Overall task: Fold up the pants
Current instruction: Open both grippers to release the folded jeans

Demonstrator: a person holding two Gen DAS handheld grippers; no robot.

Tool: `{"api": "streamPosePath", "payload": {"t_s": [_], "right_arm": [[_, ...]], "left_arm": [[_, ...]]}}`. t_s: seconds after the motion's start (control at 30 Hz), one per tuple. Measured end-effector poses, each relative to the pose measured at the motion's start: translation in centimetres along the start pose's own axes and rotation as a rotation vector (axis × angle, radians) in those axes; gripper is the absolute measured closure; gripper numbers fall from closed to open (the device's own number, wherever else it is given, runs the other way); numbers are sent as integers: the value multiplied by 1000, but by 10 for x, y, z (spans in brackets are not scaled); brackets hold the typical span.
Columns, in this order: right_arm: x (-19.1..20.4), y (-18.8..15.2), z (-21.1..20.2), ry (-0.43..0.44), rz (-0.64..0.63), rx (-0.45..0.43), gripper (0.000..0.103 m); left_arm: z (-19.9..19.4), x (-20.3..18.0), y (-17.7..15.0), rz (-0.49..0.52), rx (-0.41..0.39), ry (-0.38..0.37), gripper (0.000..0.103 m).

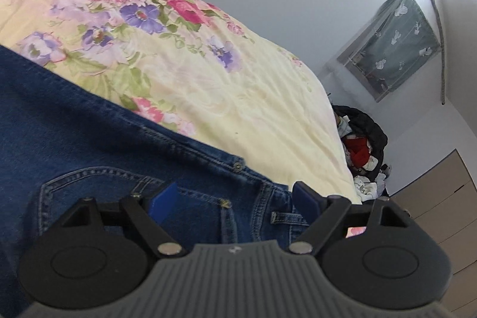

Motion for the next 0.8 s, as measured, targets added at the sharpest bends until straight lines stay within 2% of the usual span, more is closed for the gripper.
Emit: {"api": "streamPosePath", "payload": {"t_s": [0.17, 0.37, 0.43, 0.47, 0.53, 0.63, 0.8], "right_arm": [[22, -5, 3, -27, -62, 28, 24], [19, -10, 20, -98, -73, 68, 24], [14, -11, 24, -122, -56, 79, 24], [13, -12, 26, -133, -48, 85, 24], [13, -14, 30, -152, -44, 95, 24], [16, -16, 32, -174, -65, 93, 24], [17, -16, 32, -209, -64, 84, 24]], "left_arm": [[23, -9, 7, -40, -31, -86, 30], [77, -14, 11, -91, -8, -126, 31], [91, -16, 7, -98, 21, -160, 59], [94, -17, 6, -104, 25, -179, 84], [93, -19, 4, -111, 0, -215, 93], [78, -23, 10, -52, -82, -195, 95], [67, -30, 31, 27, -171, -151, 96]]}}
Point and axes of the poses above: each gripper's, at about its wrist camera, not at the fingertips, and z roughly the way its jaws point, x to its left, y to its top, the point moved 3 cm from there along z, roughly the way its jaws point, and after that the axes turned 6 degrees about y, right-handed, at the moved point
